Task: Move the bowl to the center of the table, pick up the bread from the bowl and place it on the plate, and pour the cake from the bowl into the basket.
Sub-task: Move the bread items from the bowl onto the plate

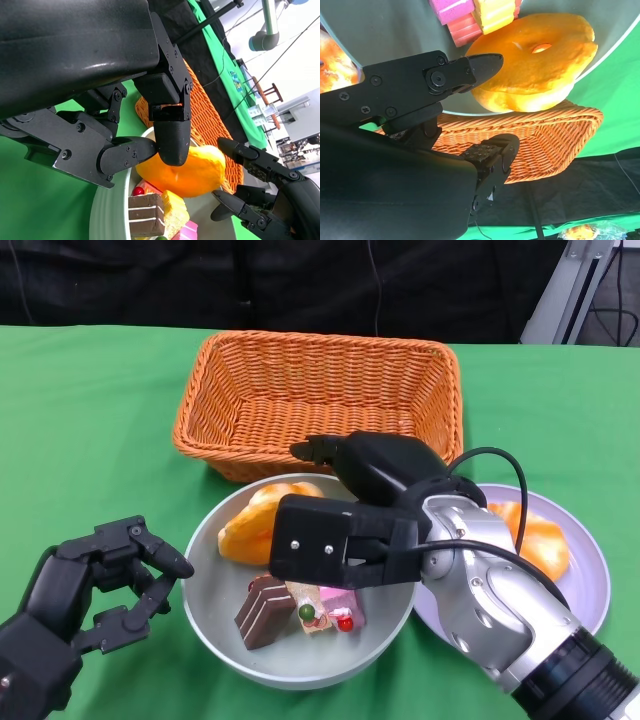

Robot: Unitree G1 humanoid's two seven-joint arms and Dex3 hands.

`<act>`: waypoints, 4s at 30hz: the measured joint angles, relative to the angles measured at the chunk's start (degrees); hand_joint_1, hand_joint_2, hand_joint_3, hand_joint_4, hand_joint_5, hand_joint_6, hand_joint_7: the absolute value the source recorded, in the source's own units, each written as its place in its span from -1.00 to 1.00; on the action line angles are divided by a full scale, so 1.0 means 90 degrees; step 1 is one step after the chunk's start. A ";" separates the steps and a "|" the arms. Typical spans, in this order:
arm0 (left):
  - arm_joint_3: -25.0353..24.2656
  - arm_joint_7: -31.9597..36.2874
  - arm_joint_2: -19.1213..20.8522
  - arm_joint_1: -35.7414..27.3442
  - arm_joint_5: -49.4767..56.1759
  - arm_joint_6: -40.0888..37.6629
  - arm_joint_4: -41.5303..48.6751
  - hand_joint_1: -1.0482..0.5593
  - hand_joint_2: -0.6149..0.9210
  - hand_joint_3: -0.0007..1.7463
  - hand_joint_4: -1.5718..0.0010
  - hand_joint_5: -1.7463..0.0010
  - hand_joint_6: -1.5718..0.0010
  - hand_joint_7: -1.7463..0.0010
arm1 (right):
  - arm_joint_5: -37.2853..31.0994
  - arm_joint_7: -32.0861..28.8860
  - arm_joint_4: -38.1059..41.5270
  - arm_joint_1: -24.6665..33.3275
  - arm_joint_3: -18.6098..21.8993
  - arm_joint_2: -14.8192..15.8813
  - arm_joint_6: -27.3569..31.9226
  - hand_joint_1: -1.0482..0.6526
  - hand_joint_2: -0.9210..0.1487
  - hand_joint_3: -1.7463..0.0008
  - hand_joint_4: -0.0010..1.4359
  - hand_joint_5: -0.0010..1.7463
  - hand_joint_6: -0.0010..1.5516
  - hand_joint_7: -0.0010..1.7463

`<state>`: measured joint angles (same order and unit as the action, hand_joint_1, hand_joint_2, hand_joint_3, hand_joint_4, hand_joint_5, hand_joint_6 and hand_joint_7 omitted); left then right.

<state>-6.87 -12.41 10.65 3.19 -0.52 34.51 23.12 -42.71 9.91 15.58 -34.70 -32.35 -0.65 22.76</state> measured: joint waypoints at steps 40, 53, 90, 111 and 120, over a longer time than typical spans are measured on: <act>0.0000 0.0024 0.0000 -0.0001 0.0013 0.0129 0.0012 0.12 0.71 -0.20 -0.05 -0.63 -0.08 -0.30 | -0.0344 -0.0910 0.0350 0.0176 -0.0549 -0.0123 -0.0323 -0.29 -1.00 0.96 0.18 0.48 0.03 -0.96; 0.0014 0.0055 0.0001 -0.0005 0.0024 0.0129 -0.0003 0.13 0.71 -0.20 -0.04 -0.63 -0.06 -0.30 | -0.0310 -0.0918 0.0503 0.0090 -0.0591 -0.0126 -0.0390 -0.14 -0.99 0.96 0.18 0.68 0.15 -0.96; 0.0085 0.0051 0.0017 0.0032 0.0003 0.0259 0.0265 0.11 0.77 -0.29 -0.02 -0.62 -0.06 -0.29 | 0.0360 -0.1192 -0.0255 0.0579 0.0189 -0.0097 -0.1147 -0.18 -0.99 0.99 0.03 0.85 0.44 -0.85; 0.0086 0.0054 0.0060 0.0036 0.0021 0.0246 0.0208 0.13 0.74 -0.24 -0.04 -0.62 -0.04 -0.33 | 0.0650 -0.0296 -0.2368 0.1288 0.0869 0.0237 -0.0451 -0.10 -1.00 0.99 0.00 0.85 -0.15 0.20; 0.0084 0.0053 0.0089 0.0040 0.0018 0.0244 0.0213 0.13 0.74 -0.23 -0.04 -0.61 -0.04 -0.33 | 0.0863 -0.0007 -0.3055 0.1703 0.1231 0.0527 -0.0360 -0.10 -1.00 0.99 0.00 0.72 -0.11 0.10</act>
<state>-6.12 -11.93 11.45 3.55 -0.35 36.70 25.03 -34.94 9.85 -11.91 -19.37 -21.28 4.09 19.52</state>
